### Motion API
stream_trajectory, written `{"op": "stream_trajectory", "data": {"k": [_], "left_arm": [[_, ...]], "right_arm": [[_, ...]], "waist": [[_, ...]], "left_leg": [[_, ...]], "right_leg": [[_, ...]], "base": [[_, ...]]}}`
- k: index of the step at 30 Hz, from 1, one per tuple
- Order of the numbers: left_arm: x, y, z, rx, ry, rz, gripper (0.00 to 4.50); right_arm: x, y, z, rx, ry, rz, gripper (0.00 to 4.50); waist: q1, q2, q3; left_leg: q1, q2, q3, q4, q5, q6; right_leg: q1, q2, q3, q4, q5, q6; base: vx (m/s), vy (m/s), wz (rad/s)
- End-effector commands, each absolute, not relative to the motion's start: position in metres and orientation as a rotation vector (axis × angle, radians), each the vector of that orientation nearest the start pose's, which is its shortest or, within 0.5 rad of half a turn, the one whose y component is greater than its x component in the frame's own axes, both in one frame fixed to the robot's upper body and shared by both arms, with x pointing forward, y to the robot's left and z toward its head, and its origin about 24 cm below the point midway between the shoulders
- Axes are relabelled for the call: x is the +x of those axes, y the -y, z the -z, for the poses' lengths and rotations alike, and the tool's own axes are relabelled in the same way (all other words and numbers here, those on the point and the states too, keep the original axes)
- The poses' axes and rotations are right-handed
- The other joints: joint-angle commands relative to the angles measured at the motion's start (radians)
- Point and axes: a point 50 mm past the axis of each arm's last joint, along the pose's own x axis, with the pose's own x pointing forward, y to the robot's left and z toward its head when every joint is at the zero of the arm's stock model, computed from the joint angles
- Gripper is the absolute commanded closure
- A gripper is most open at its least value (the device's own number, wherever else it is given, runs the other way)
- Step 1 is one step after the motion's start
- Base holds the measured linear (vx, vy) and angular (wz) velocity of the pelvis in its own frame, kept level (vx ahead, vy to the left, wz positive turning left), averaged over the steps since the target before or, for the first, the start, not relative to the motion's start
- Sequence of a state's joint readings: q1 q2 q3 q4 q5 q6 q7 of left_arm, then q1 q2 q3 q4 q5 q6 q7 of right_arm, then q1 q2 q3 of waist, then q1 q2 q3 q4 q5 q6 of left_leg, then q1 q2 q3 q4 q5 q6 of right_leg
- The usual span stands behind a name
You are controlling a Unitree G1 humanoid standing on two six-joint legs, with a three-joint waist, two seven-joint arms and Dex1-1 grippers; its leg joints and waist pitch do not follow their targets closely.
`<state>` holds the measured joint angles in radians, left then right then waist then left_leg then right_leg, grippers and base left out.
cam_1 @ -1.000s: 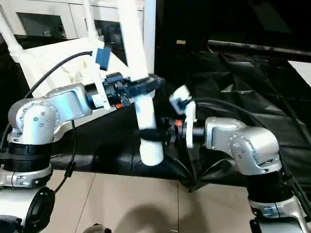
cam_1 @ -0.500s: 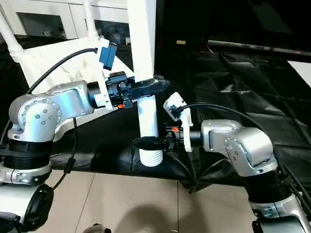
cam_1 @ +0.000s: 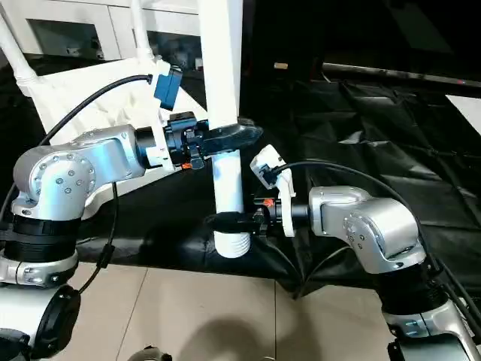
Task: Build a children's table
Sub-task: Pick table leg
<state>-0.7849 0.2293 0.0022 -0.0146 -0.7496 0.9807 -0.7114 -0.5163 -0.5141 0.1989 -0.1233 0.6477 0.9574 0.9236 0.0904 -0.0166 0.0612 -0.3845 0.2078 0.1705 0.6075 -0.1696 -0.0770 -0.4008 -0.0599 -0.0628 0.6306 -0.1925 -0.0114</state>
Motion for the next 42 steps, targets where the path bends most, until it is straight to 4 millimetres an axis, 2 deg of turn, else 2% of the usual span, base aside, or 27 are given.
{"op": "stream_trajectory", "data": {"k": [1, 5, 6, 8, 12, 27, 29, 33, 34, 42], "left_arm": [[0.305, -0.067, -0.212, -0.312, -0.153, 1.331, 2.67], [0.304, -0.068, -0.211, -0.303, -0.158, 1.341, 2.67], [0.304, -0.068, -0.211, -0.302, -0.158, 1.341, 2.67], [0.304, -0.068, -0.211, -0.3, -0.159, 1.34, 2.67], [0.304, -0.068, -0.211, -0.3, -0.159, 1.34, 2.67], [0.305, -0.068, -0.211, -0.295, -0.155, 1.34, 2.67], [0.305, -0.068, -0.212, -0.295, -0.152, 1.342, 2.67], [0.305, -0.068, -0.212, -0.298, -0.151, 1.341, 2.67], [0.305, -0.068, -0.212, -0.299, -0.15, 1.341, 2.67], [0.306, -0.067, -0.212, -0.296, -0.147, 1.342, 2.67]], "right_arm": [[0.282, 0.12, -0.136, 0.088, -0.475, -1.274, 2.47], [0.284, 0.12, -0.137, 0.074, -0.453, -1.261, 2.53], [0.284, 0.12, -0.137, 0.078, -0.453, -1.26, 2.18], [0.285, 0.121, -0.138, 0.093, -0.455, -1.259, 1.85], [0.286, 0.122, -0.139, 0.093, -0.452, -1.253, 1.69], [0.283, 0.122, -0.147, 0.136, -0.433, -1.301, 1.69], [0.282, 0.122, -0.145, 0.133, -0.447, -1.303, 1.97], [0.281, 0.123, -0.142, 0.124, -0.47, -1.304, 2.17], [0.281, 0.123, -0.141, 0.121, -0.475, -1.304, 2.41], [0.279, 0.123, -0.135, 0.08, -0.512, -1.288, 2.46]], "waist": [[0.003, -0.013, -0.079], [0.002, -0.013, -0.079], [0.002, -0.013, -0.079], [0.002, -0.012, -0.08], [0.001, -0.011, -0.078], [0.002, -0.013, -0.079], [0.002, -0.012, -0.079], [0.002, -0.012, -0.079], [0.002, -0.012, -0.08], [0.002, -0.011, -0.079]], "left_leg": [[0.013, 0.013, 0.003, -0.056, -0.074, 0.006], [0.012, 0.013, 0.003, -0.055, -0.075, 0.006], [0.013, 0.013, 0.003, -0.056, -0.076, 0.006], [0.013, 0.013, 0.003, -0.055, -0.074, 0.007], [0.013, 0.014, 0.003, -0.056, -0.081, 0.004], [0.013, 0.013, 0.004, -0.055, -0.075, 0.008], [0.013, 0.013, 0.003, -0.055, -0.075, 0.007], [0.013, 0.014, 0.003, -0.055, -0.079, 0.006], [0.013, 0.014, 0.003, -0.055, -0.078, 0.006], [0.014, 0.013, 0.003, -0.055, -0.08, 0.004]], "right_leg": [[0.063, -0.062, 0.046, -0.068, -0.113, -0.178], [0.063, -0.062, 0.046, -0.068, -0.115, -0.177], [0.062, -0.063, 0.046, -0.068, -0.117, -0.177], [0.063, -0.062, 0.046, -0.068, -0.113, -0.178], [0.062, -0.062, 0.046, -0.069, -0.12, -0.18], [0.062, -0.062, 0.046, -0.068, -0.114, -0.18], [0.063, -0.062, 0.046, -0.068, -0.114, -0.181], [0.063, -0.062, 0.046, -0.068, -0.117, -0.18], [0.063, -0.062, 0.046, -0.068, -0.115, -0.181], [0.062, -0.062, 0.046, -0.069, -0.126, -0.177]], "base": [[0.0, 0.0, 0.0], [0.0, 0.0, 0.0], [0.0, 0.0, 0.0], [0.0, 0.0, 0.0], [0.0, 0.0, 0.0], [0.0, 0.0, 0.0], [0.0, 0.0, 0.0], [0.0, 0.0, 0.0], [0.0, 0.0, 0.0], [0.0, 0.0, 0.0]]}}
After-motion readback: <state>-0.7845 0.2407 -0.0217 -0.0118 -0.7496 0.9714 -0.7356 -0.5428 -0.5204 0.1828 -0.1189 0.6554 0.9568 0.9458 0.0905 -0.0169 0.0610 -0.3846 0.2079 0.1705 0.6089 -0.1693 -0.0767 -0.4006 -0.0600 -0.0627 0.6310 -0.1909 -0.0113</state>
